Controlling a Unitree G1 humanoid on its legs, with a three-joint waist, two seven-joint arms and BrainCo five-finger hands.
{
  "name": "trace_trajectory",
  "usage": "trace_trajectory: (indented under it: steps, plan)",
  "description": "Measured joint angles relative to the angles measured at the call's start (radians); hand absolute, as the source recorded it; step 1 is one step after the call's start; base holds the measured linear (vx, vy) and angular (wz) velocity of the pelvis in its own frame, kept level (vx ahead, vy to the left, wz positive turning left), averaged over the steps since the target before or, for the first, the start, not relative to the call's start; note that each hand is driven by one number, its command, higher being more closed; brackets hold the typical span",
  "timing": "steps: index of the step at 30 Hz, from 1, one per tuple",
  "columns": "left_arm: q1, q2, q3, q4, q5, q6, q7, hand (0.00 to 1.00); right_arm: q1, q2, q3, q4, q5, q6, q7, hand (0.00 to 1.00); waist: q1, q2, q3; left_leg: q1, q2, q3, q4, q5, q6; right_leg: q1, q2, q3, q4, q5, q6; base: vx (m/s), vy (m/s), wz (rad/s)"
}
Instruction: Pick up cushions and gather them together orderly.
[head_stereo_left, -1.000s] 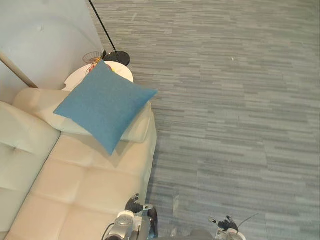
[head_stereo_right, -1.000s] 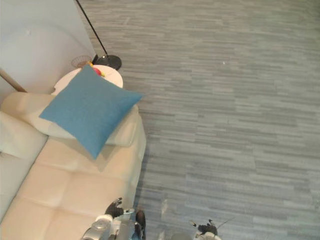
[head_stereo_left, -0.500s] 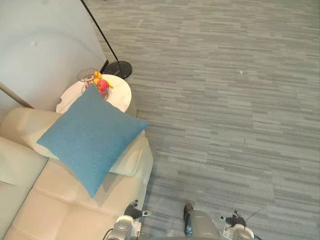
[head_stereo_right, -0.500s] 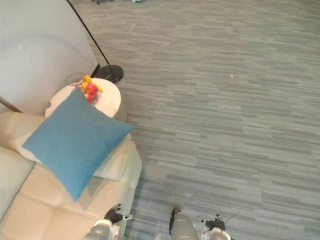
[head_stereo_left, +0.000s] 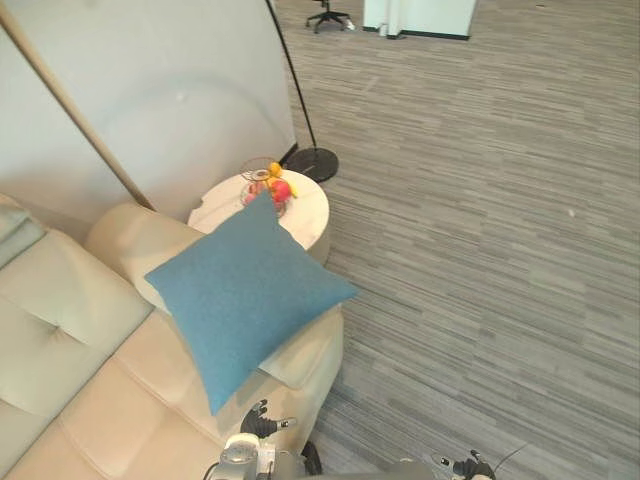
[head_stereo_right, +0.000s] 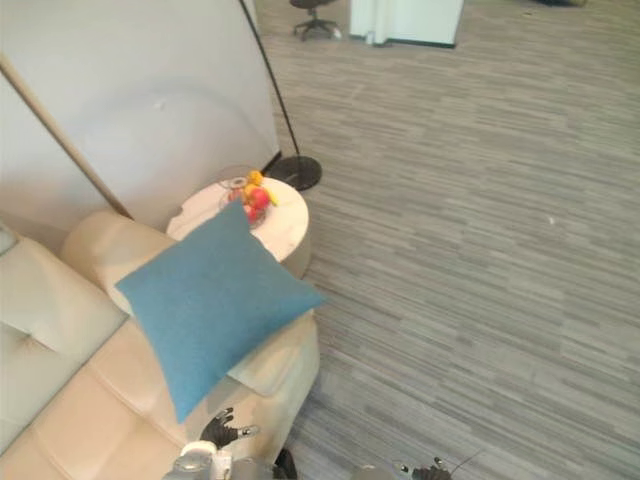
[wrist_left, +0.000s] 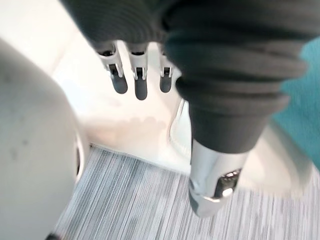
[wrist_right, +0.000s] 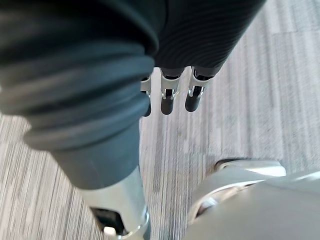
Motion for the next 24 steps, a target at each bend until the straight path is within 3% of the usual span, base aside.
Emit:
trace_trajectory:
  steps: [2, 3, 6, 7, 8, 9, 12, 16, 18, 21, 24]
  plan:
    - [0.003, 0.013, 0.001, -0.001, 0.0, 0.001, 0.003, 0.0, -0.003, 0.003, 0.001, -0.001, 0.0, 0.0, 0.006, 0.0, 0.002, -0.001, -0.013, 0.001, 0.001, -0.053, 0.0, -0.002, 0.001, -0.037, 0.023, 0.02, 0.003, -0.037, -0.026, 0.29, -0.068, 0.98]
    - [0.0, 0.016, 0.003, 0.0, 0.0, 0.003, 0.006, 0.0, -0.023, 0.002, 0.0, -0.003, 0.0, -0.001, 0.006, 0.0, 0.001, -0.001, -0.012, 0.007, 0.018, -0.096, -0.003, 0.0, -0.002, -0.06, 0.062, 0.053, -0.045, -0.06, -0.044, 0.23, -0.12, 0.92]
    - [0.005, 0.007, 0.031, -0.002, -0.001, 0.002, 0.007, 0.0, -0.031, 0.002, 0.0, -0.011, 0.0, -0.003, 0.008, 0.0, 0.004, 0.025, -0.006, 0.025, 0.063, -0.163, -0.018, 0.005, -0.024, -0.078, 0.157, 0.203, -0.208, -0.063, -0.045, 0.19, -0.192, 0.79]
    - [0.01, 0.005, 0.04, -0.002, -0.002, 0.001, 0.008, 0.0, -0.029, 0.004, 0.001, -0.008, 0.001, -0.002, 0.008, 0.0, 0.003, 0.018, -0.01, 0.027, 0.068, -0.188, -0.017, 0.001, -0.048, -0.07, 0.179, 0.275, -0.298, -0.038, -0.034, 0.15, -0.266, 0.95]
    - [0.015, 0.019, 0.043, -0.004, -0.002, -0.001, 0.007, 0.0, -0.023, 0.017, 0.001, -0.002, 0.0, -0.001, 0.007, 0.0, 0.004, -0.016, -0.023, 0.02, 0.05, -0.214, -0.014, -0.005, -0.071, -0.049, 0.165, 0.325, -0.409, 0.055, -0.037, 0.11, -0.249, 0.93]
    - [0.01, 0.025, 0.045, 0.009, -0.002, 0.002, 0.009, 0.0, -0.02, 0.026, 0.0, 0.007, 0.001, 0.001, 0.009, 0.0, 0.003, -0.023, -0.014, 0.02, 0.052, -0.248, -0.01, -0.018, -0.097, -0.045, 0.158, 0.294, -0.406, 0.055, -0.043, 0.13, -0.338, 0.98]
    - [0.021, -0.023, 0.093, -0.004, -0.001, -0.003, 0.008, 0.0, -0.009, 0.006, 0.0, 0.005, 0.002, 0.002, 0.007, 0.0, 0.012, 0.022, -0.031, 0.01, 0.127, -0.262, -0.013, -0.004, -0.13, -0.009, 0.202, 0.21, -0.446, 0.057, -0.062, 0.09, -0.281, 0.62]
    - [0.021, -0.029, 0.111, -0.012, -0.002, -0.005, 0.005, 0.0, -0.007, 0.014, 0.001, 0.0, 0.003, 0.0, 0.007, 0.0, 0.011, 0.015, -0.025, -0.007, 0.157, -0.26, -0.016, 0.029, -0.173, 0.017, 0.219, 0.122, -0.44, 0.038, -0.099, -0.01, -0.195, 0.56]
    - [0.019, -0.026, 0.109, -0.022, -0.002, -0.005, 0.005, 0.0, -0.004, 0.02, -0.003, 0.001, 0.003, 0.001, 0.007, 0.0, 0.008, -0.004, -0.018, -0.025, 0.158, -0.227, -0.035, 0.077, -0.161, 0.021, 0.19, 0.061, -0.439, 0.028, -0.117, -0.06, -0.09, 0.93]
    - [0.01, -0.023, 0.096, -0.022, -0.002, -0.004, 0.005, 0.0, 0.022, 0.027, -0.015, 0.001, 0.003, 0.001, 0.007, 0.0, 0.005, -0.009, -0.015, -0.043, 0.185, -0.046, -0.035, 0.081, -0.118, 0.039, 0.159, -0.03, -0.446, 0.021, -0.121, -0.09, -0.046, 0.96]
    - [0.016, -0.005, 0.07, -0.02, -0.002, -0.004, 0.006, 0.0, 0.02, 0.018, -0.021, 0.001, 0.003, 0.001, 0.008, 0.0, 0.009, -0.011, -0.017, -0.026, 0.157, -0.055, -0.078, 0.111, -0.115, 0.07, 0.138, -0.05, -0.464, 0.012, -0.096, -0.04, 0.053, 0.39]
